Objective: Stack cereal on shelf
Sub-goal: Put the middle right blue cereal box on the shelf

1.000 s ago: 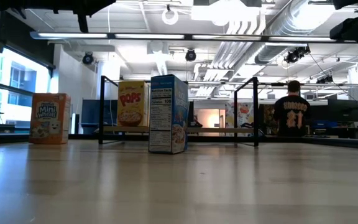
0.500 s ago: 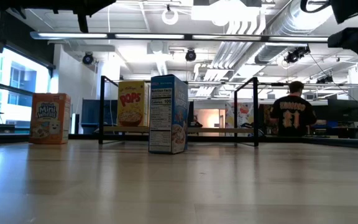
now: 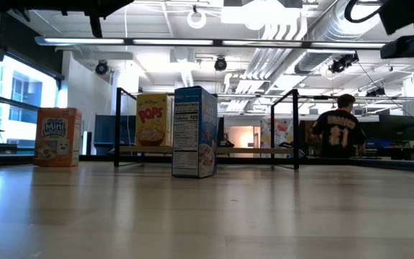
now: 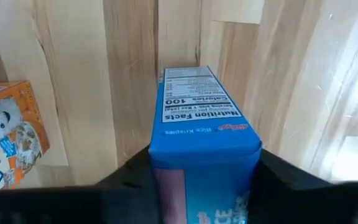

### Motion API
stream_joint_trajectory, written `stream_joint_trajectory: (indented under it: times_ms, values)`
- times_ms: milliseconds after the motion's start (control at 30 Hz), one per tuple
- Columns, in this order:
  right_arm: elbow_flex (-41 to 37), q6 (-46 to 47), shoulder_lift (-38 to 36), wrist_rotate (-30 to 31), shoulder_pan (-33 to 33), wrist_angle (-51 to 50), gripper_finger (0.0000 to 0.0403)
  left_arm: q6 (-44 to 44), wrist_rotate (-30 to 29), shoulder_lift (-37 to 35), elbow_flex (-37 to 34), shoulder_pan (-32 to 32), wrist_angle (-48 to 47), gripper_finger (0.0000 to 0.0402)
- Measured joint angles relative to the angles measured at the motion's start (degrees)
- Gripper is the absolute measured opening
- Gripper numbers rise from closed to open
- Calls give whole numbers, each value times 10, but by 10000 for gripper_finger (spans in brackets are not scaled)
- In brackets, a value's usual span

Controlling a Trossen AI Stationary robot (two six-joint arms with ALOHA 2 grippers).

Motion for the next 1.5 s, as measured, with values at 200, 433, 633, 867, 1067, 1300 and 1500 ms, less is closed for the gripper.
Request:
stream_joint_trajectory:
  times_ms: [200,433,633,867,1067,1300,1500]
  values:
    - [84,-66,-33,67,-62,-2,68,0,0,0,0,0,0,1]
    - [275,-311,27,172,-210,79,73,0,0,0,0,0,0,1]
    - [443,-419,158,199,-363,85,73,0,0,0,0,0,1,0]
    - [636,-468,334,188,-484,79,73,0,0,0,0,0,2,1]
    - [755,-490,448,174,-529,19,73,-20,0,0,0,0,15,1]
    - [712,-512,474,169,-544,14,74,-28,0,0,0,0,18,1]
    - [705,-519,471,153,-545,28,74,-30,0,0,0,0,18,1]
